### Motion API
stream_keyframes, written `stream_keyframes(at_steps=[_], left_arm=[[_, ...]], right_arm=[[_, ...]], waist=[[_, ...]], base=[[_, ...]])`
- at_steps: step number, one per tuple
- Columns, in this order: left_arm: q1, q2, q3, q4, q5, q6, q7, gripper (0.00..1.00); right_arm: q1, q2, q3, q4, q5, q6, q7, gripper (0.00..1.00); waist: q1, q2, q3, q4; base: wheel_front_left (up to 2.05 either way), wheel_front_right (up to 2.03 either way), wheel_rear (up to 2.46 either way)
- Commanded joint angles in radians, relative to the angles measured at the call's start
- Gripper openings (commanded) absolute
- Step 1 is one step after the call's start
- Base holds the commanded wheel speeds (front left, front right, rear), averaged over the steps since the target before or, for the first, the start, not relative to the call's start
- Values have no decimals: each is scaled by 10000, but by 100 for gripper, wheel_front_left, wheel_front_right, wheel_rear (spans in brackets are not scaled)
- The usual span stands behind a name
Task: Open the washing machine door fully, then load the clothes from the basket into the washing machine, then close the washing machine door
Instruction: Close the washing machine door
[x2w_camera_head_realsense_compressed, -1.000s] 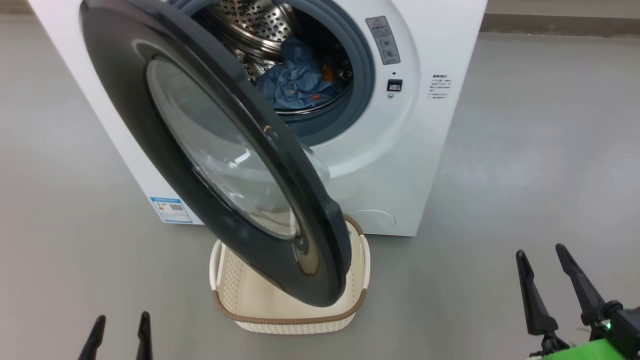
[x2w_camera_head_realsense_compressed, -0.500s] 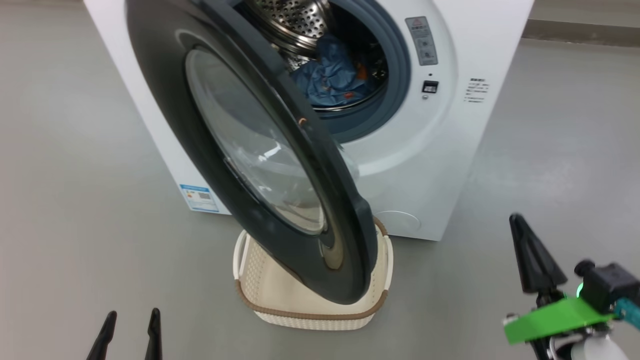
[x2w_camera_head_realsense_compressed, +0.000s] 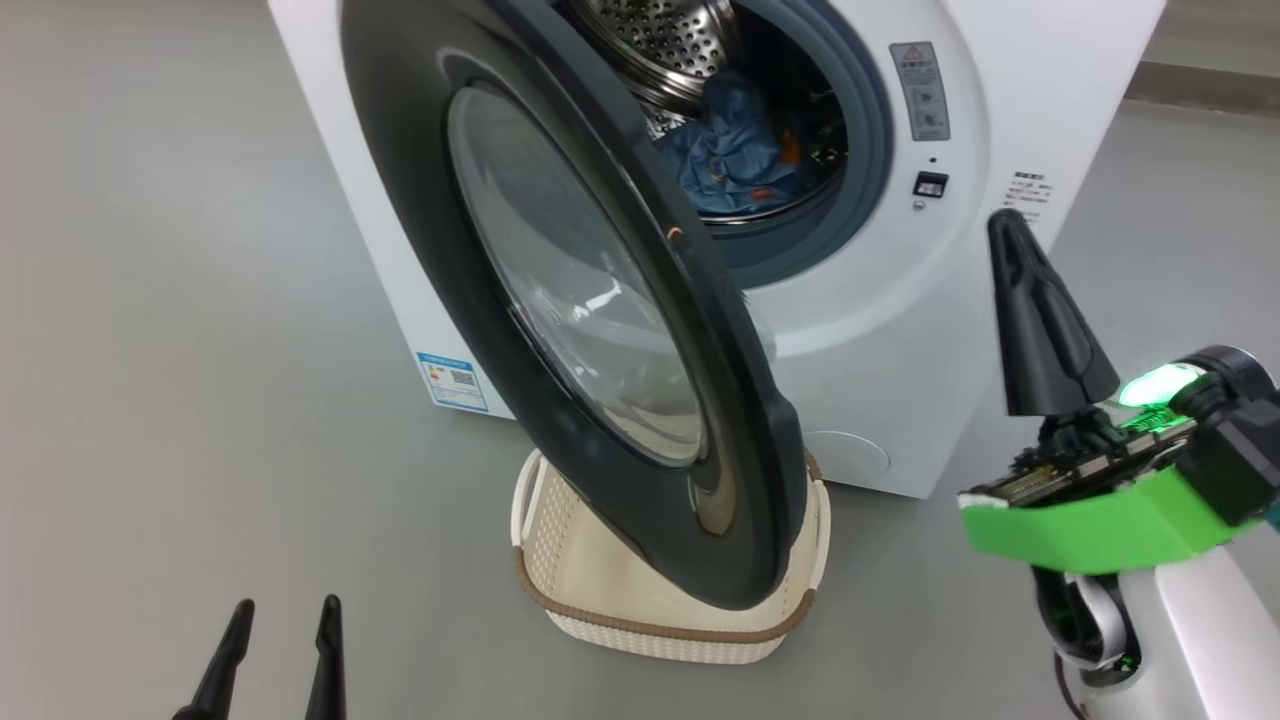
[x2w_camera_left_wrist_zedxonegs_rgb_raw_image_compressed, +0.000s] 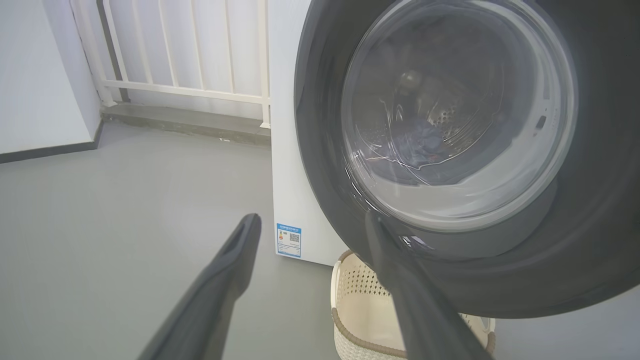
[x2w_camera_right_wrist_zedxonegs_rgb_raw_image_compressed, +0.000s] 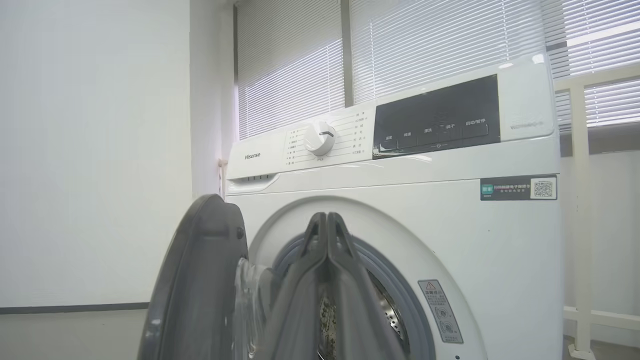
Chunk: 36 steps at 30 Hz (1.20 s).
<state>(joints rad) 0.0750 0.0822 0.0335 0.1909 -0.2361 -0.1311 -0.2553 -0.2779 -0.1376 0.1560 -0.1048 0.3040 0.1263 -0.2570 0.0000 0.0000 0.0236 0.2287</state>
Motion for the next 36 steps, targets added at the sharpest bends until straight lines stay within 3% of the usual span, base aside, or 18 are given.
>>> stream_keyframes(at_steps=[1, 7, 13, 22, 30, 36], left_arm=[[-394, 98, 320, -349, 63, 4, -64, 100], [-264, 59, 369, -428, 79, 4, -64, 100], [-238, 31, 388, -445, 77, 4, -64, 100], [-226, -19, 460, -513, 75, 4, -65, 100], [-230, -69, 523, -523, 73, 4, -65, 100], [-260, -97, 521, -509, 58, 4, -65, 100]], right_arm=[[-270, -21, 383, -498, 30, 44, -48, 0], [49, -68, 1603, -1196, 81, 44, -48, 0], [405, -86, 2896, -1140, 179, 44, -48, 0], [1177, -7, 4143, 388, 549, 44, -48, 0], [1431, -33, 4384, 2018, 830, 44, -48, 0], [1191, 55, 4169, 2563, 877, 44, -48, 0]], waist=[[0, 0, -49, 93], [0, 0, -119, 233], [0, 0, -127, 312], [0, 0, -111, 422], [0, 0, -58, 419], [0, 0, -13, 384]], base=[[0, 0, 0], [0, 0, 0], [0, 0, 0], [0, 0, 0], [0, 0, 0], [0, 0, 0]])
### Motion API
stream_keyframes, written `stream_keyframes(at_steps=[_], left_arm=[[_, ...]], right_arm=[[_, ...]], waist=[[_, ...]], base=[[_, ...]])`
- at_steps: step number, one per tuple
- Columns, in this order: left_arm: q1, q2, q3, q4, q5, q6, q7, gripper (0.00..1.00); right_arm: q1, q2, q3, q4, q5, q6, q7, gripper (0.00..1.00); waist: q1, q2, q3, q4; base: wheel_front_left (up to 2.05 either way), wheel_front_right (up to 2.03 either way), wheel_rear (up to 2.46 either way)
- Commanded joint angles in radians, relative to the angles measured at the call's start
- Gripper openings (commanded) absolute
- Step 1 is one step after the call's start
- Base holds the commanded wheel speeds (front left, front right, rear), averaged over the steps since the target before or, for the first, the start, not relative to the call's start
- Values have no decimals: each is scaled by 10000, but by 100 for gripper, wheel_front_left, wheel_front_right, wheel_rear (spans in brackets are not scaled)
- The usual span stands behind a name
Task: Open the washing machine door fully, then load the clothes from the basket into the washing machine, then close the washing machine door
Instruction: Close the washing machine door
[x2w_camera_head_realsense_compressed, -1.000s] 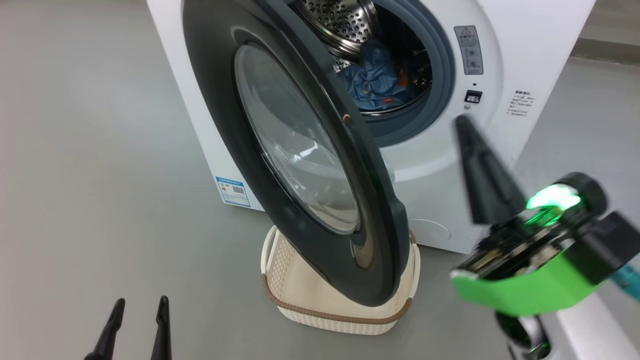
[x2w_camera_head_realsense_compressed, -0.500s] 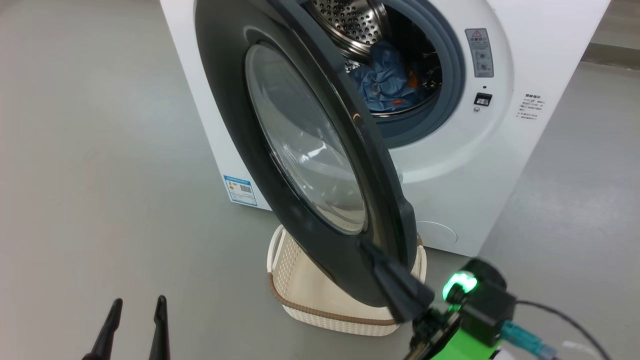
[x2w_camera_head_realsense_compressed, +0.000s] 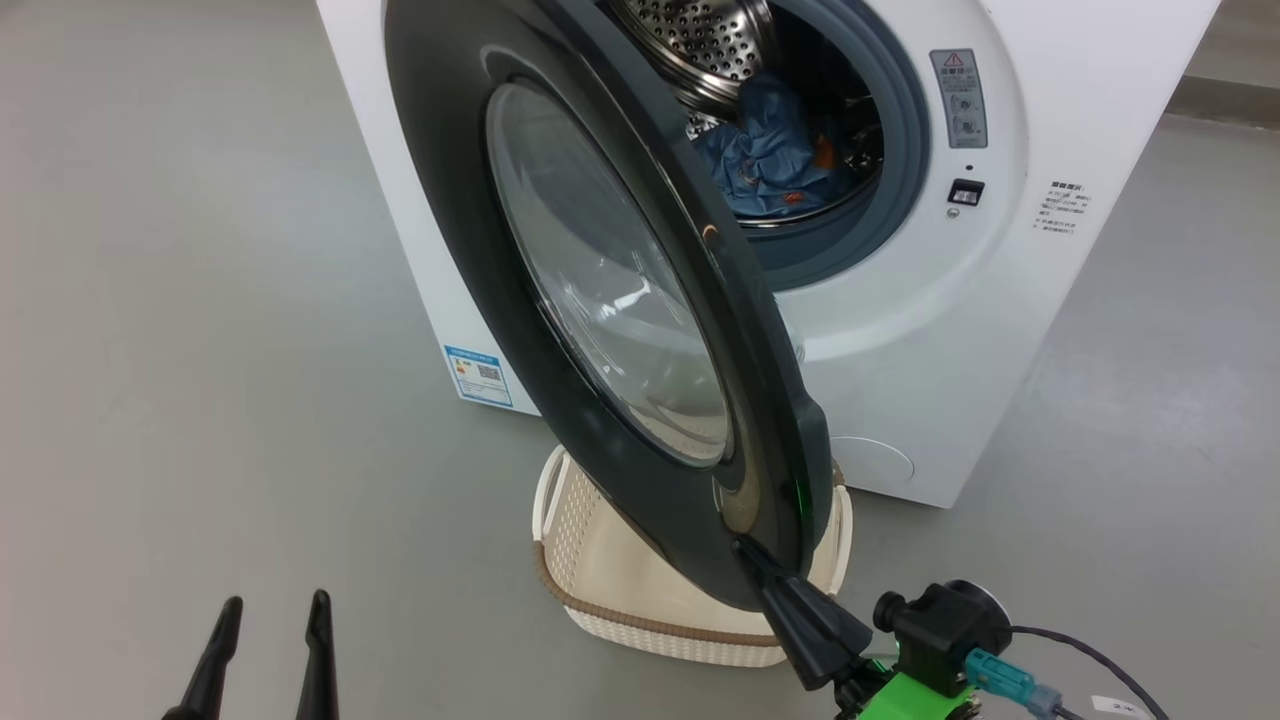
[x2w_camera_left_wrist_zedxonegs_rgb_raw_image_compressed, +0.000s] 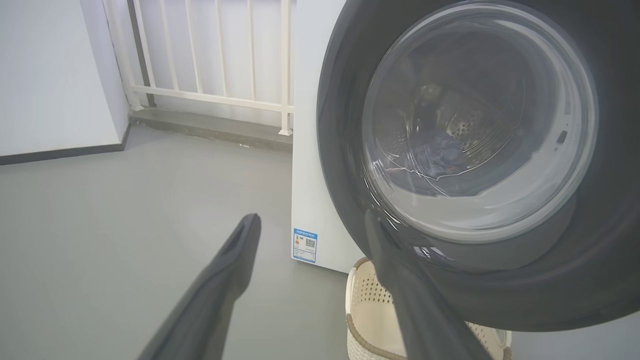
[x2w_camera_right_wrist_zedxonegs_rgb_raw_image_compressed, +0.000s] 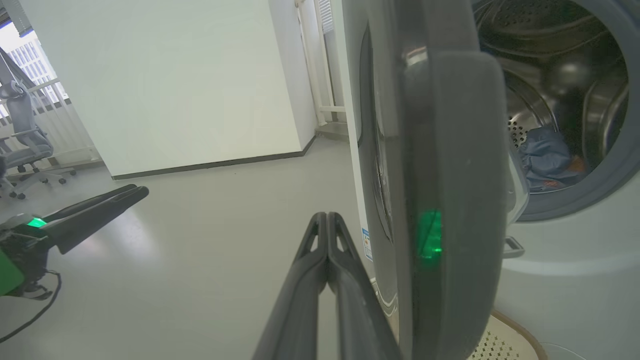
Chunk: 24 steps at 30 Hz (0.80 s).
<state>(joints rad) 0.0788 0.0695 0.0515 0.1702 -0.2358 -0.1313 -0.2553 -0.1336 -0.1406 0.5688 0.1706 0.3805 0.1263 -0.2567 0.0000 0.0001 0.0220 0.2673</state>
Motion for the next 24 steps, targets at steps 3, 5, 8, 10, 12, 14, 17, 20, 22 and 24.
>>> stream_keyframes(at_steps=[3, 5, 8, 10, 12, 14, 17, 20, 22, 24], left_arm=[[-313, 25, 324, -302, 47, 6, -65, 100], [-321, 24, 313, -309, 44, 6, -65, 100], [-327, 30, 303, -320, 36, 6, -65, 100], [-335, 34, 303, -331, 31, 6, -65, 100], [-350, 36, 305, -341, 25, 6, -65, 100], [-367, 39, 300, -345, 23, 6, -65, 100], [-390, 44, 293, -362, 16, 6, -65, 100], [-418, 45, 249, -383, 23, 6, -65, 100], [-421, 45, 227, -388, 26, 6, -65, 100], [-431, 44, 195, -399, 30, 6, -65, 100]], right_arm=[[-344, 135, -103, -84, 87, 44, -51, 0], [-384, 166, -216, -26, 78, 44, -51, 0], [-437, 202, -376, 48, 67, 44, -51, 0], [-473, 217, -478, 79, 59, 44, -51, 0], [-512, 229, -581, 99, 50, 44, -51, 0], [-543, 237, -678, 127, 46, 44, -51, 0], [-587, 242, -797, 169, 47, 44, -51, 0], [-657, 248, -963, 198, 58, 44, -51, 0], [-677, 262, -1033, 209, 68, 44, -51, 0], [-729, 292, -1172, 230, 75, 44, -51, 0]], waist=[[0, -1, 13, -2], [0, -1, 15, -1], [0, -1, 30, -2], [0, -1, 46, -1], [0, -1, 71, -4], [0, -1, 90, -10], [0, -1, 126, -26], [0, -1, 171, -51], [0, -1, 183, -62], [0, -1, 208, -87]], base=[[0, 0, 0], [0, 0, 0], [0, 0, 0], [0, 0, 0], [0, 0, 0], [0, 0, 0], [0, 0, 0], [0, 0, 0], [0, 0, 0], [0, 0, 0]])
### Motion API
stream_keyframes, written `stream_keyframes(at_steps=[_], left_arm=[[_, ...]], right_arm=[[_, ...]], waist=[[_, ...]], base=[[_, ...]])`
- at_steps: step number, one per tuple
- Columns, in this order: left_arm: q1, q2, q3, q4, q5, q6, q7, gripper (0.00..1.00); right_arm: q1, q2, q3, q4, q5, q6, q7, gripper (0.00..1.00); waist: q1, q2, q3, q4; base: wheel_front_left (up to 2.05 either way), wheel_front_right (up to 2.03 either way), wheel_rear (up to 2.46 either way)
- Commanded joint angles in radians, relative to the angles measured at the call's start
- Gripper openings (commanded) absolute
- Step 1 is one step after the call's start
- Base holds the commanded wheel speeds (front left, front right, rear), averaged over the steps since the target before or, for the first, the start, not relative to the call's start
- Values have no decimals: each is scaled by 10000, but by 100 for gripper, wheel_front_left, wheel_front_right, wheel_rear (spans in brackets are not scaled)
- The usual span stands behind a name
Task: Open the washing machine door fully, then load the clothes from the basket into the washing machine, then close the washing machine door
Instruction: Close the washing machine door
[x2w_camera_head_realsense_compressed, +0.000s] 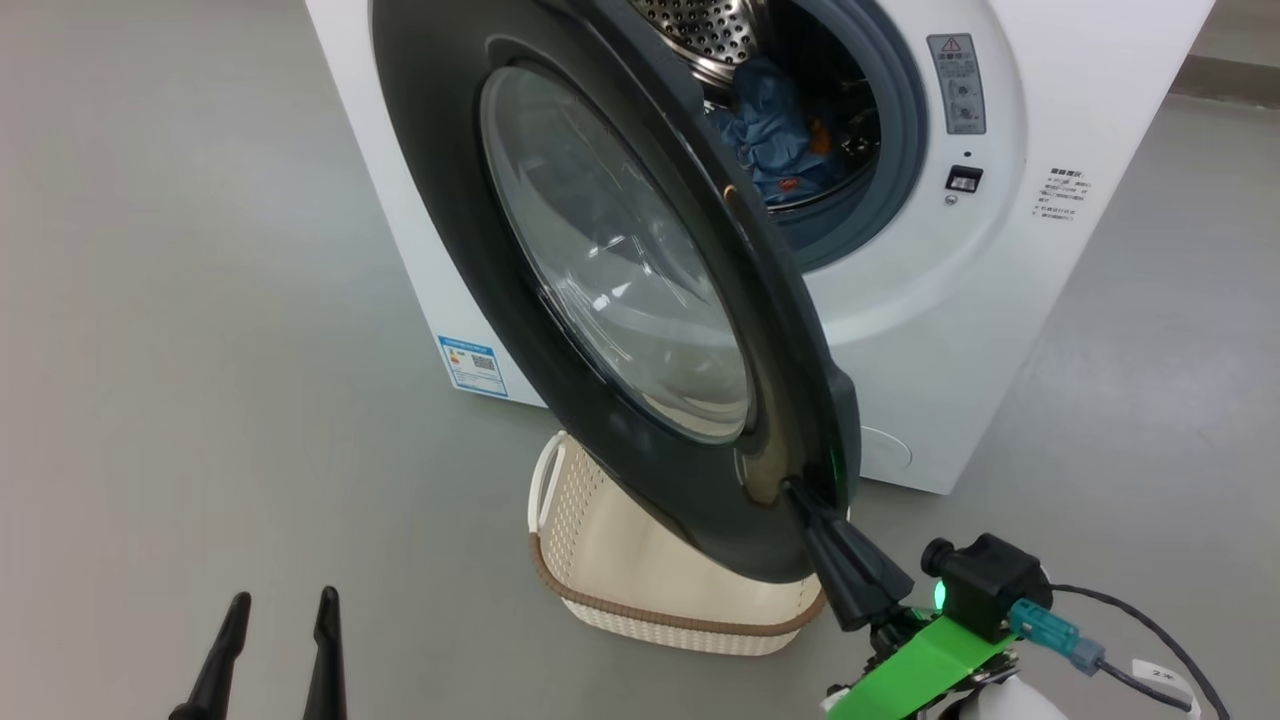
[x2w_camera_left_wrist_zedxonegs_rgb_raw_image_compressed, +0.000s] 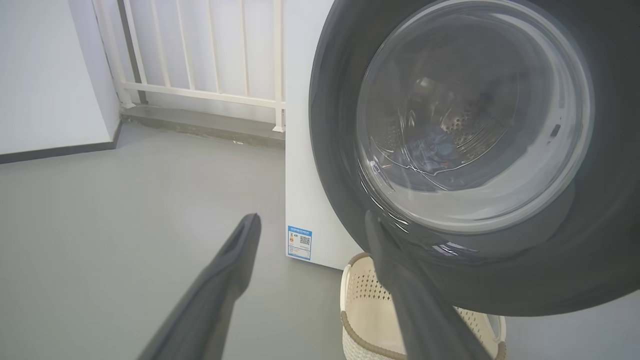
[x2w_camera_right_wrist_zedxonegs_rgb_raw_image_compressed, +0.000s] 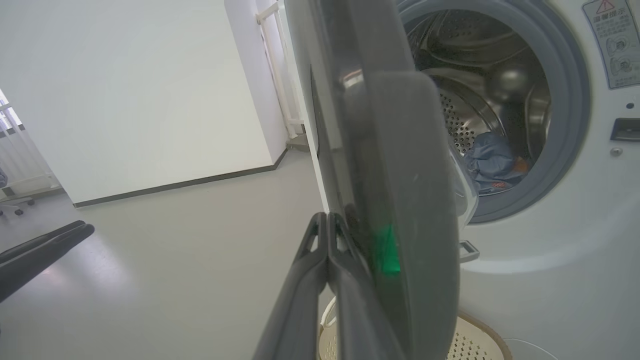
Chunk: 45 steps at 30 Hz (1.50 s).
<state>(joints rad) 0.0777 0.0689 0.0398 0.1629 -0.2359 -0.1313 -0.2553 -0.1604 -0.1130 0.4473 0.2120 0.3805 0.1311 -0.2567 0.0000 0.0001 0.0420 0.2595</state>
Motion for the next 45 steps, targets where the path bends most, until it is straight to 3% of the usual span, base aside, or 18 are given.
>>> stream_keyframes(at_steps=[1, 25, 45], left_arm=[[-432, 50, 288, -332, 32, 6, -65, 100], [-1180, -36, -178, -796, 13, 6, -65, 100], [-2328, -177, -694, -1095, -169, 6, -65, 100]], right_arm=[[-495, 29, -27, -168, 76, -4, -51, 0], [-2245, -112, -2292, 391, -162, -4, -51, 0], [-4425, -604, -3863, 1152, -462, -4, -51, 0]], waist=[[0, -1, 31, -21], [0, -1, 1228, -146], [0, -1, 2746, 401]], base=[[0, 0, 0], [0, 0, 0], [0, 0, 0]])
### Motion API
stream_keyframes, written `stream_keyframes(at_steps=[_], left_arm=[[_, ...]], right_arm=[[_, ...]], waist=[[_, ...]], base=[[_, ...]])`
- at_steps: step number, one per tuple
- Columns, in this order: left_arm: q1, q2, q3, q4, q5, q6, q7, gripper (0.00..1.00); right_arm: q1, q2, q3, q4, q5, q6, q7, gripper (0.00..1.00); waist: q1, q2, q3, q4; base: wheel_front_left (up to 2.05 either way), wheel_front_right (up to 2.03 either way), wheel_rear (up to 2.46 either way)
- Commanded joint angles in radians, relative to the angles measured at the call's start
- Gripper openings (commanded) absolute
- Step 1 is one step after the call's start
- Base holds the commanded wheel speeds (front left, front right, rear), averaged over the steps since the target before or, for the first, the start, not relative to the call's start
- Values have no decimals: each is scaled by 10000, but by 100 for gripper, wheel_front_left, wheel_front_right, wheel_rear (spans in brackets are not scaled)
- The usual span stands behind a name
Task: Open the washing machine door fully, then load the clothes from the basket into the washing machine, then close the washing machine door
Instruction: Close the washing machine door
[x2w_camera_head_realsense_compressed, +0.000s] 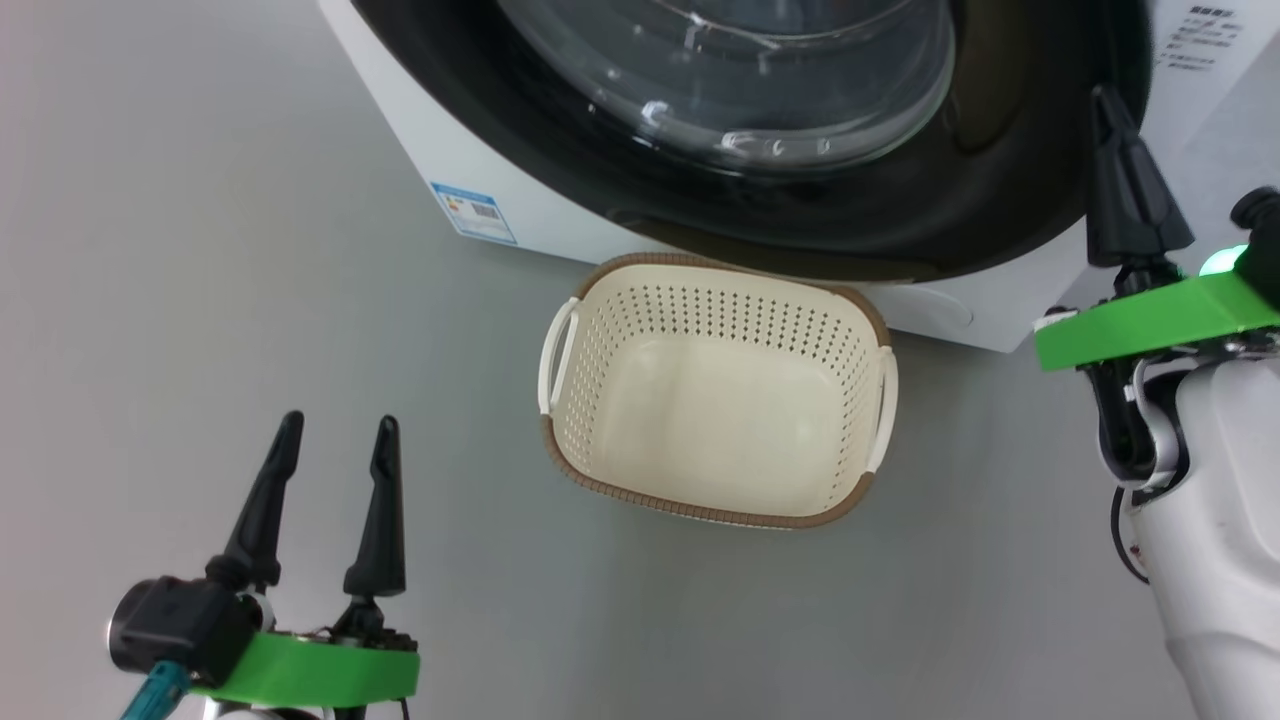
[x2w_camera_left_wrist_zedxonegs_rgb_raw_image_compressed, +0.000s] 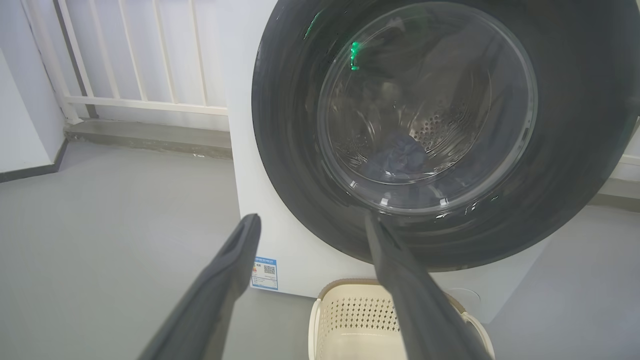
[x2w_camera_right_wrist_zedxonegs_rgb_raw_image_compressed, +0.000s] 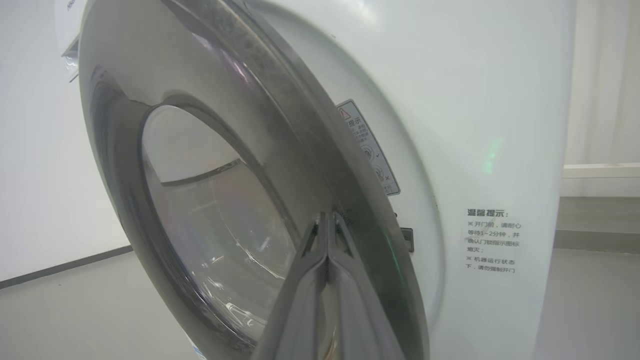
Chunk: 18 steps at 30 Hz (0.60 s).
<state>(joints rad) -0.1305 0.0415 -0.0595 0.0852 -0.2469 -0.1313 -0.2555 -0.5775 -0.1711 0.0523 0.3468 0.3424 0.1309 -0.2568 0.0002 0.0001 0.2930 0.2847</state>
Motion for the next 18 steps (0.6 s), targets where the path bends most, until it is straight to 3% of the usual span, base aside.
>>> stream_keyframes(at_steps=[1, 18], left_arm=[[-293, 95, 281, -330, -71, 6, -63, 100], [-1008, 88, -58, -509, -382, 6, -63, 100]], right_arm=[[-350, -36, 37, -177, -92, -2, -49, 0], [-1808, -333, -806, -121, -275, -2, -49, 0]], waist=[[-2, -1, 304, 175], [-2, -1, 1454, 662]], base=[[0, 0, 0], [0, 0, 0]])
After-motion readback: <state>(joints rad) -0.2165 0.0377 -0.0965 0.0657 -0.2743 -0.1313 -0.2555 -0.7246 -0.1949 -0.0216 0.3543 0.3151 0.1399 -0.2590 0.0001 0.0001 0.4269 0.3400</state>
